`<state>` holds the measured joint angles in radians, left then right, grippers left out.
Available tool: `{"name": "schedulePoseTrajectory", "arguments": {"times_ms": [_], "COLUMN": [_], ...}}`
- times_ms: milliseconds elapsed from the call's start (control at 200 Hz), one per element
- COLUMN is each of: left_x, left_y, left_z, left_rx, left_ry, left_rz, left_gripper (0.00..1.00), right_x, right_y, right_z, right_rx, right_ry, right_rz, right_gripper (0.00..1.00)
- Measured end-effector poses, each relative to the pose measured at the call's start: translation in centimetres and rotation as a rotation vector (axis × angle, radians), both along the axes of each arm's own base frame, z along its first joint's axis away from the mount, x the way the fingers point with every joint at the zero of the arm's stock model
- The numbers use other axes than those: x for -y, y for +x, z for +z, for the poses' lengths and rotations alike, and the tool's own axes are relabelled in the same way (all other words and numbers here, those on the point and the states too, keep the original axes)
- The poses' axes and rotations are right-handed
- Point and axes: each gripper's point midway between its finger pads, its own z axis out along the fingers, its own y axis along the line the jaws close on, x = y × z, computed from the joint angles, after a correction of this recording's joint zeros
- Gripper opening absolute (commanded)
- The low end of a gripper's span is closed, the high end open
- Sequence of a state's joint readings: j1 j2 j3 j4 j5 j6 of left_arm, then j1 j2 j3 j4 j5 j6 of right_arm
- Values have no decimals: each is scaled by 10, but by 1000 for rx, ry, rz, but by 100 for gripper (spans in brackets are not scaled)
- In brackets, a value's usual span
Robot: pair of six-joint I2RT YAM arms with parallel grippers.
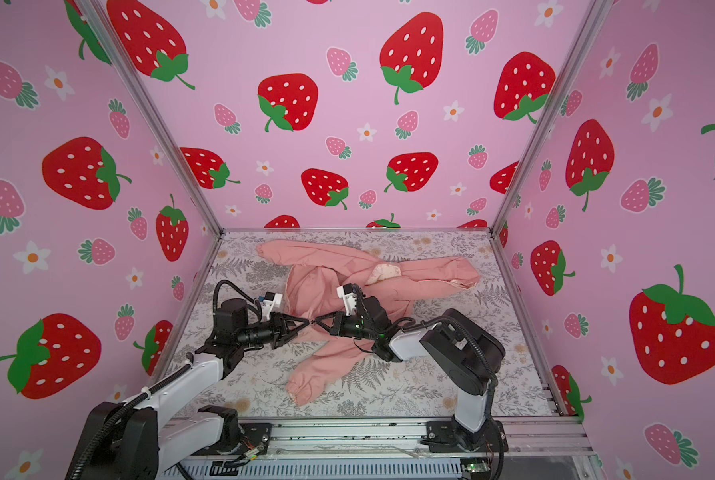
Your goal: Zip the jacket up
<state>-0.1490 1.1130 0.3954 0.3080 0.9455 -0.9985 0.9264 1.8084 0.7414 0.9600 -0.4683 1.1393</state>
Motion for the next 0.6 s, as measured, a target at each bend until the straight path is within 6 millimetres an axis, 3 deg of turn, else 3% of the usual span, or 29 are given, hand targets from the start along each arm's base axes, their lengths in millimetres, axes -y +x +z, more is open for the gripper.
{"name": "schedulePoseTrajectory", "arguments": {"times_ms": [115,460,600], "left_x": [-1,-3,-7], "left_y": [-1,-2,-2], "left_z": [-2,-4,-1], "left_rx": [-7,-10,-2], "left_ry": [7,23,28], "left_rz": [1,11,27], "left_gripper": [0,0,0], "right_x": [0,1,2], "right_y": [0,1,4], "right_z": [0,0,9], "right_rx": [2,11,42], "right_ry": [-2,-30,-56], "right_rz": [0,-4,-13], "right_gripper": [0,0,0]}}
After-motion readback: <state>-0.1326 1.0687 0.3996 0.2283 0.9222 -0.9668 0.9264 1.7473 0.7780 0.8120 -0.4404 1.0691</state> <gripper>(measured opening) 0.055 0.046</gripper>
